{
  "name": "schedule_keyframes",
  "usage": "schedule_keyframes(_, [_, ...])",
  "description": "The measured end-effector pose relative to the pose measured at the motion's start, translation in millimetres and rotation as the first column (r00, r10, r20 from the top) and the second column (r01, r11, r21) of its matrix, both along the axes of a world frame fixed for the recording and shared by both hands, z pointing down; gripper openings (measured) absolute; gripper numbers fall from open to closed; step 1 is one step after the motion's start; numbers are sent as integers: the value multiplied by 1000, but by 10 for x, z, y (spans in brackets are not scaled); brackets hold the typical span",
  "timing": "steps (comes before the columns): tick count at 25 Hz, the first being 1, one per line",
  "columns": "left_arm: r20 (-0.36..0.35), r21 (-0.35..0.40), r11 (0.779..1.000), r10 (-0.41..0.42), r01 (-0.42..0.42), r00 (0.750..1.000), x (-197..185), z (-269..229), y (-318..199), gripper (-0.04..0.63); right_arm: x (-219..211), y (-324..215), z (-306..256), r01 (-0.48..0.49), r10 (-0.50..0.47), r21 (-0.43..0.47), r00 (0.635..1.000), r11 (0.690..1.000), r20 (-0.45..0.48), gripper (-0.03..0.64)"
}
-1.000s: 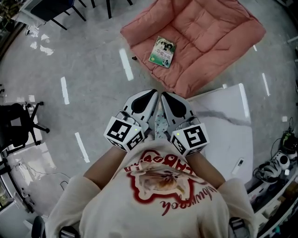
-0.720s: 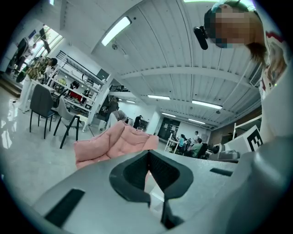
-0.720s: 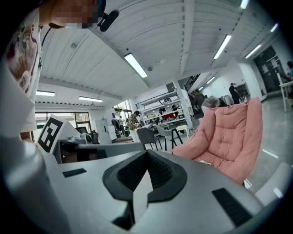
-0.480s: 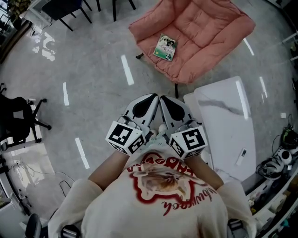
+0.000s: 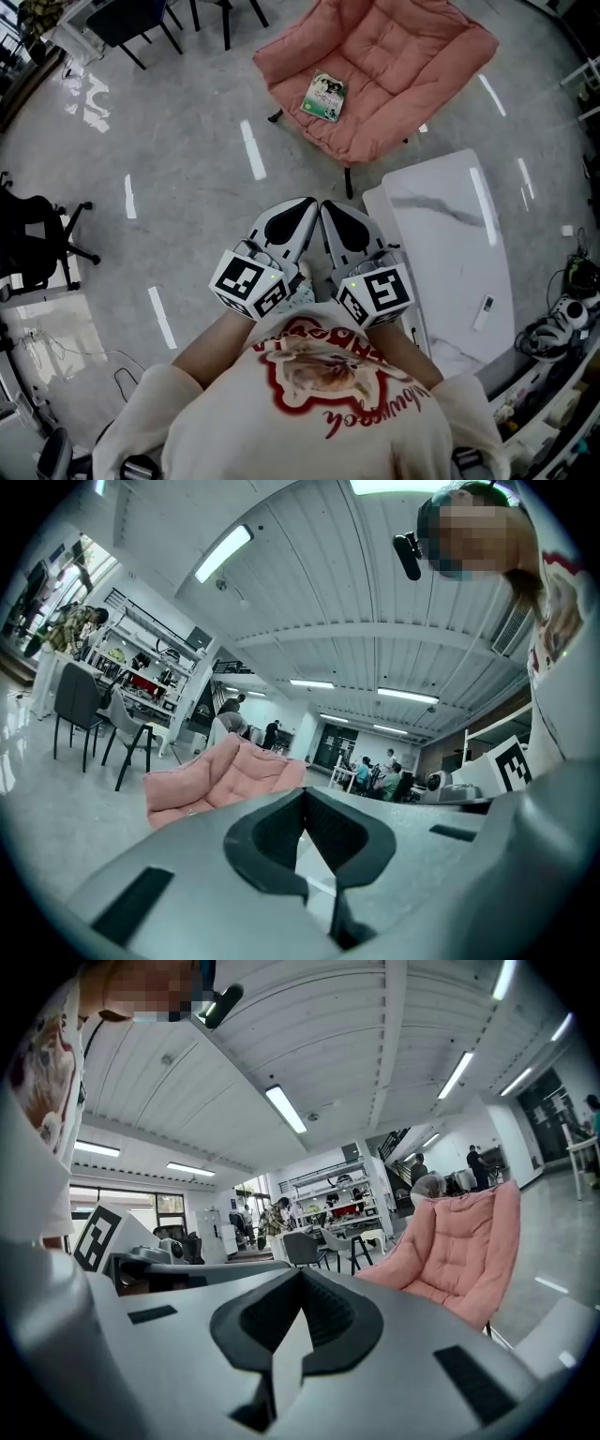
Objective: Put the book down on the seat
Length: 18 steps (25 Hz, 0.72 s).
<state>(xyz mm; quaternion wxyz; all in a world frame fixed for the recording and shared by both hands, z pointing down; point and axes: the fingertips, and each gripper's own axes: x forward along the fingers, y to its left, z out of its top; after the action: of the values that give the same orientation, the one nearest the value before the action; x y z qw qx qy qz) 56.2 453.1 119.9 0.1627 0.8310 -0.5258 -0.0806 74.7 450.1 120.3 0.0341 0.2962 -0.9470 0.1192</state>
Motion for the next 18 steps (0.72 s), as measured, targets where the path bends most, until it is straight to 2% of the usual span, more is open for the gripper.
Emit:
schedule_keyframes(7, [-4,12,1000,-14,15,1000,524,-31,472,5,537,481,-11,-1,1,6,1000,1000,27,-2])
schedule_keyframes(14, [-15,20,999,-47,48,999,1330,9,1311,5,1335,1307,33,30,-30,24,1000,999,1,-2])
schedule_keyframes(18, [-21,26,996,-84,85,996,1559,-96,1699,5,1578,1748,-62,69,-69,39,998,997,0,-2])
